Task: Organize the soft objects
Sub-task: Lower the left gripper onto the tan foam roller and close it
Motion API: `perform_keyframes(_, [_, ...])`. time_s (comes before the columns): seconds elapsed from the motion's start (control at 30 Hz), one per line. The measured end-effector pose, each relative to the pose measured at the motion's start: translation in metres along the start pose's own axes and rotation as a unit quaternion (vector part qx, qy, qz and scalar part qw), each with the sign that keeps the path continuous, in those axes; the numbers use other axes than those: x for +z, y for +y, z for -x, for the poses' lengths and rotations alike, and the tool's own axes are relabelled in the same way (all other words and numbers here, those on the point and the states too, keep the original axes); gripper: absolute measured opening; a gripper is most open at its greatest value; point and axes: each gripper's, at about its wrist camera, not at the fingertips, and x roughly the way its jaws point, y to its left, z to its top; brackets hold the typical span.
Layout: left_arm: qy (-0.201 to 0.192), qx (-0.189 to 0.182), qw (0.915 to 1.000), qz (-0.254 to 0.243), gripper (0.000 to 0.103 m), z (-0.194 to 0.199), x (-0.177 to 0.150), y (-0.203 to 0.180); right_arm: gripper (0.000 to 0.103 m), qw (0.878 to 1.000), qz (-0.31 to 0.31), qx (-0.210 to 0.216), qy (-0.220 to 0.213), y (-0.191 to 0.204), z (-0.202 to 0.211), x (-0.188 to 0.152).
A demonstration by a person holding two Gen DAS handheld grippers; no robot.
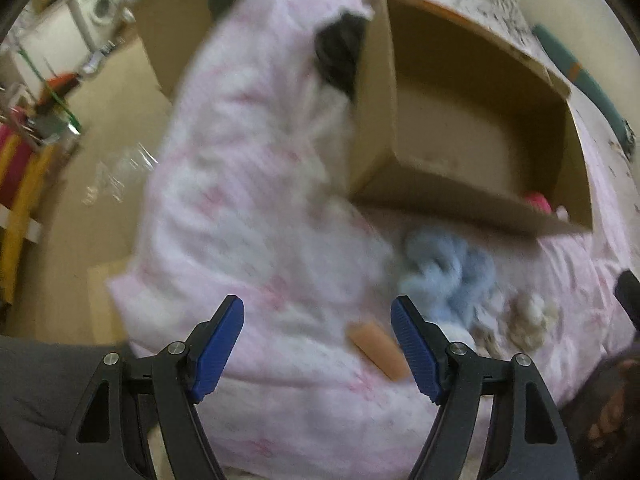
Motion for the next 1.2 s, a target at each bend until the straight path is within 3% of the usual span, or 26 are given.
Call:
perform_keyframes(0.07, [0.028,-0.013,0.9991,-0.029,0.074,-0.011,-0.006,-0.012,0.103,1.000,-0.010,-0.001,0.009,-0.002,-0.004,0.000])
perform_keyframes(0.17, [0.034,0.003,0.9955,-0.089,0.066,-0.018,-0.013,-0.032,0.103,1.000,-0.015,-0.001,0.016,-0.004,-0.008,0.000])
perform_keyframes(0.33, [0.065,-0.014,0.9915,-0.112,0.065,-0.028,-0.021,-0.043,0.103,1.000,-0.017,0.001,0.019,-0.003,-0.009,0.000])
perform_keyframes(0.43, [0.084,-0.007,0.9895,-0.118,0.064,-0.039,-0.025,-0.045,0.103,1.000,-0.021,-0.005,0.022,-0.005,-0.011,0.000])
perform_keyframes(0.53, [0.090,-0.005,0.9897,-0.111,0.054,-0.046,-0.021,-0.044,0.103,0.999,-0.027,-0.004,0.027,-0.007,-0.013,0.001])
perform_keyframes(0.6, [0.095,-0.010,0.9898,-0.106,0.035,-0.050,-0.019,-0.043,0.103,0.999,-0.030,-0.004,0.030,-0.007,-0.014,0.001])
perform_keyframes(0.73, [0.099,-0.026,0.9905,-0.091,0.018,-0.052,-0.019,-0.040,0.103,0.999,-0.030,-0.004,0.030,-0.007,-0.015,0.000])
perform_keyframes(0.8, [0.104,-0.039,0.9904,-0.083,0.005,-0.053,-0.018,-0.034,0.103,0.999,-0.031,-0.004,0.031,-0.008,-0.015,0.000])
perform_keyframes(0.83, [0.105,-0.043,0.9903,-0.081,0.005,-0.055,-0.016,-0.031,0.103,0.999,-0.033,-0.004,0.032,-0.008,-0.015,0.001])
perform_keyframes(0.97, [0.083,-0.056,0.9928,-0.066,0.004,-0.033,-0.016,-0.017,0.103,0.999,-0.036,-0.003,0.033,-0.010,-0.016,0.001])
perform_keyframes(1.2, [-0.006,-0.064,0.9967,-0.051,0.004,0.024,-0.006,0.003,0.103,0.998,-0.044,-0.003,0.037,-0.012,-0.016,0.001])
